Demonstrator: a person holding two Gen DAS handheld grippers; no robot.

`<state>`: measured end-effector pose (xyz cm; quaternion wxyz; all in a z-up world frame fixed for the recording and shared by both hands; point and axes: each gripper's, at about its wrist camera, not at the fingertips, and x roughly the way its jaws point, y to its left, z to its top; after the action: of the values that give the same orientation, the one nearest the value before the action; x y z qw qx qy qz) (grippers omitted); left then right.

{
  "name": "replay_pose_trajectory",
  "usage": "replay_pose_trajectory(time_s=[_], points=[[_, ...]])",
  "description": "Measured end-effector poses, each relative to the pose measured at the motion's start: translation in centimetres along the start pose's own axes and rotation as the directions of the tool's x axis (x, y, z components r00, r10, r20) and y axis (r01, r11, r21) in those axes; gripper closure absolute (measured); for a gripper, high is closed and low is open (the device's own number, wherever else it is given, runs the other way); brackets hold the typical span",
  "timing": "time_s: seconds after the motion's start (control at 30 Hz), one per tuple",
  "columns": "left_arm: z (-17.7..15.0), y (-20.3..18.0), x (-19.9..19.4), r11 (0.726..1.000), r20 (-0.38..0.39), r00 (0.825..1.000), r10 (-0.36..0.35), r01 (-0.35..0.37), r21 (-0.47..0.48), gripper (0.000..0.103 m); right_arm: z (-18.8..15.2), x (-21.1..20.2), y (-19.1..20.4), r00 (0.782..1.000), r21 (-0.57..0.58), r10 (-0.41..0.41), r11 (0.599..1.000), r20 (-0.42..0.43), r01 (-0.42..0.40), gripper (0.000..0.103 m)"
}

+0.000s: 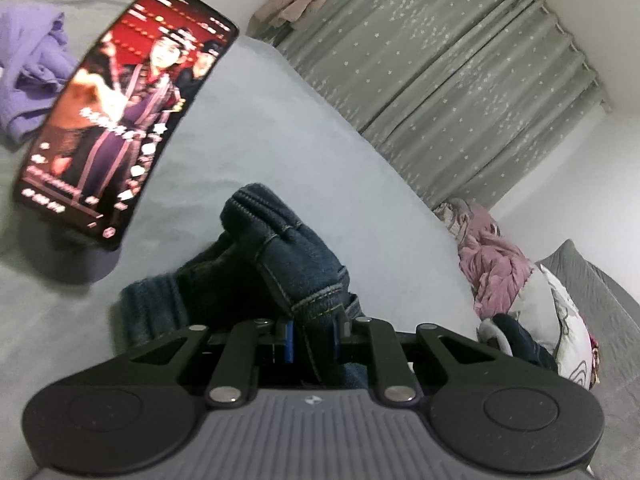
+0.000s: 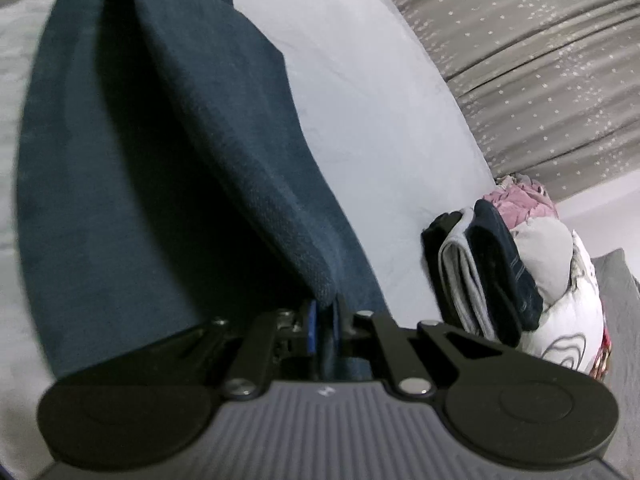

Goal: Fold clothes
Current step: 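Lay the waistband down on the legs and open both grippers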

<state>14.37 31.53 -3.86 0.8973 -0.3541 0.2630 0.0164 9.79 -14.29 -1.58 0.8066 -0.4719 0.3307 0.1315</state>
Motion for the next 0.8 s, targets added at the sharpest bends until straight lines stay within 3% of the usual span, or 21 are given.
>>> replay_pose_trajectory(time_s=[0.23,0.47,0.7,0.8], points=[[-1.5,0.4,-3.4,0.998,-0.032,0.999,0.035,-0.033,0.058,0.087,-2.3,-2.6,1.5,0.999,0.047,-0.021,0.999,0.037,0.019,0.099],[-3.3,2.3,-3.2,0.99,-0.094,0.988,0.12,-0.112,0.088,0.084,-4.0,-2.0,4.1,0.999,0.008,0.01,1.0,0.033,-0.01,0.099],[-3.1,0.4,-4.5,0.976,-0.081,0.983,0.165,-0.151,0.158,0.062,-5.2,0.2,6.8,1.0,0.015,0.026,1.0,0.007,-0.026,0.096],[-3.7,-2.5,-5.3,0.947,-0.038,0.978,0.204,-0.187,0.263,0.044,-5.6,0.5,6.5,1.0,0.056,0.02,0.998,0.018,-0.021,0.083]])
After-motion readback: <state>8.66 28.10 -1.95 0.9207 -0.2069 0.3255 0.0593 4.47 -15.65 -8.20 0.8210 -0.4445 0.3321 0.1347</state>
